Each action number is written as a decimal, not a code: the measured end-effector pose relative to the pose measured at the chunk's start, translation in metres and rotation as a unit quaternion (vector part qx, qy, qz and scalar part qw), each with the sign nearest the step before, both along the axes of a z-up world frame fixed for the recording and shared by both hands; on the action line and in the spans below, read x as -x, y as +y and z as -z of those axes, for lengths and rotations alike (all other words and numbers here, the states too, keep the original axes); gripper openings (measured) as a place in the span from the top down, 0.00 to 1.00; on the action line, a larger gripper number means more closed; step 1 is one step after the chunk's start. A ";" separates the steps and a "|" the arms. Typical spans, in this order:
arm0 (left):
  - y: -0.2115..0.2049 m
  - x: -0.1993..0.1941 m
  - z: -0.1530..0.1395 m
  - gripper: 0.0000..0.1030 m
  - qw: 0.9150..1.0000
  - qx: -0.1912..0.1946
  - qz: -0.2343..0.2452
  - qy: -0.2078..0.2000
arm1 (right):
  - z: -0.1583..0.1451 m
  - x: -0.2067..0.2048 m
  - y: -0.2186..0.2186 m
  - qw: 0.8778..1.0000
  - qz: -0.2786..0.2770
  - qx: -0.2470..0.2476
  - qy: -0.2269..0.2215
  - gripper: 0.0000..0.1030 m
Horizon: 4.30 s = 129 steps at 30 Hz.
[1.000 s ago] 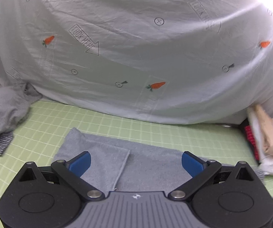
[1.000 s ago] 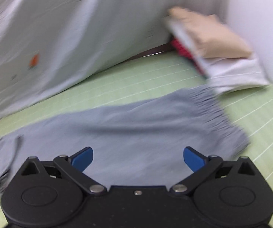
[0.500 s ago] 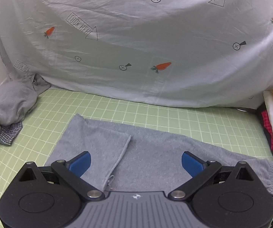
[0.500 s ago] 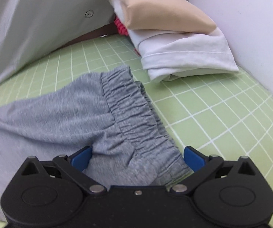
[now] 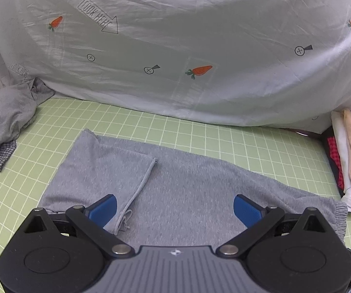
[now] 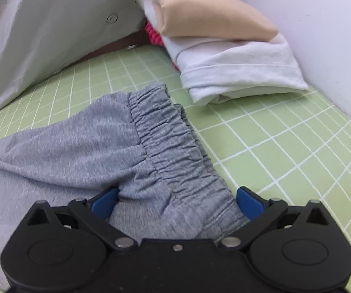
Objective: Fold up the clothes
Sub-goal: 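Grasp the sweatpants elastic waistband with the right tool, then lift the waistband with the right tool and fold it over the garment, then open, then grasp the edge of the folded grey bundle with the left tool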
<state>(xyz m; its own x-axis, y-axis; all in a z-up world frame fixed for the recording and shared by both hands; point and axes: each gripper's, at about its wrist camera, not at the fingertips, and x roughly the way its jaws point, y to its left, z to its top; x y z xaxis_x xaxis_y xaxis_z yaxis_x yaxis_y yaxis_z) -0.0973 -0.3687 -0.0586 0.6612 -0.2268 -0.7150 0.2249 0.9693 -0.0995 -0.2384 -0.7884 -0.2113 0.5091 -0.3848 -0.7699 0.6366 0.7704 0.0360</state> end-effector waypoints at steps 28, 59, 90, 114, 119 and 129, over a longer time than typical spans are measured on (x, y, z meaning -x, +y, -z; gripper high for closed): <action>0.187 -0.095 0.007 0.02 0.998 0.038 -0.055 -0.014 | -0.102 -0.100 0.196 0.989 -0.110 0.011 -0.101 0.75; 0.183 -0.140 0.055 0.02 0.997 0.034 -0.017 0.063 | -0.031 -0.150 0.229 0.978 -0.056 -0.166 -0.110 0.21; 0.205 -0.163 0.083 0.02 0.989 -0.042 -0.073 0.119 | -0.026 -0.148 0.288 0.988 -0.132 -0.035 0.067 0.15; 0.188 -0.212 0.141 0.18 0.983 0.019 -0.013 0.180 | -0.043 -0.156 0.263 0.994 -0.053 -0.049 0.077 0.06; 0.188 -0.210 0.143 0.52 0.980 0.029 -0.032 0.194 | -0.045 -0.150 0.260 0.995 -0.040 -0.061 0.068 0.06; 0.190 -0.198 0.098 0.87 0.966 0.161 -0.021 0.200 | -0.060 -0.107 0.238 0.994 0.003 -0.105 -0.005 0.06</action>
